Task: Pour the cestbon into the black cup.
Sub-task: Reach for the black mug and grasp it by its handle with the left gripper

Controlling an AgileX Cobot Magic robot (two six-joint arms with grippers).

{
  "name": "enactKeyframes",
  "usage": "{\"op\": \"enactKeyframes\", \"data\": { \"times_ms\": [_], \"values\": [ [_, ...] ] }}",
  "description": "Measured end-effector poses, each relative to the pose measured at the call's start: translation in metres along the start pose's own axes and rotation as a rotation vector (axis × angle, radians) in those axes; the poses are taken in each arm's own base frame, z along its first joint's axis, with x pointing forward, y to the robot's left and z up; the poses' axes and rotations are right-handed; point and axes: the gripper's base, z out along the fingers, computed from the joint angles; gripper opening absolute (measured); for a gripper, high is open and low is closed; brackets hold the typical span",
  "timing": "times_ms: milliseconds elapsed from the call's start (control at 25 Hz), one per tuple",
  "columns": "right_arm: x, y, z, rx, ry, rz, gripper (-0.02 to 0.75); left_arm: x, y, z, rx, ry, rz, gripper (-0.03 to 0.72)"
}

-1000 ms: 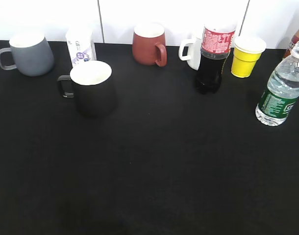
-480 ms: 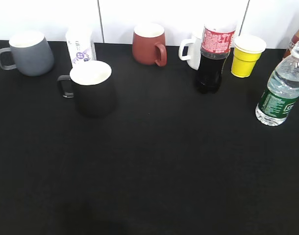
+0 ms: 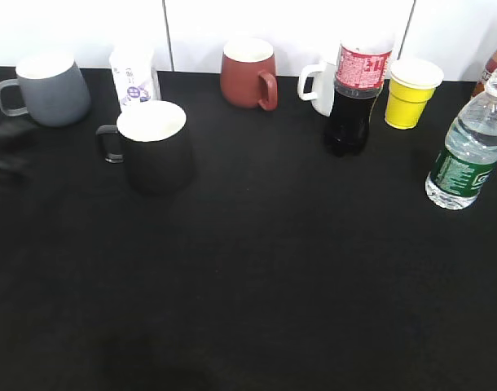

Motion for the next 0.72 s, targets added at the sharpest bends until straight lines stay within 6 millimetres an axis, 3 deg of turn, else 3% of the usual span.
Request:
{"op": "enactKeyframes", "data": {
  "times_ms": [120,240,480,720],
  "values": [
    [0.0,0.0,0.0,0.0,0.0,0.0,0.591,0.027,-0.004,0.032,-0.022,-0.043,0.048,0.47],
    [0.0,0.0,0.0,0.0,0.0,0.0,0.591,0.047,-0.004,0.047,-0.022,-0.053,-0.019,0.47],
    [0.0,0.0,0.0,0.0,0.0,0.0,0.591,0.048,-0.013,0.078,0.029,-0.092,0.004,0.47],
    [0.0,0.0,0.0,0.0,0.0,0.0,0.591,0.063,-0.016,0.093,0.044,-0.073,0.023,0.47]
  ]
}}
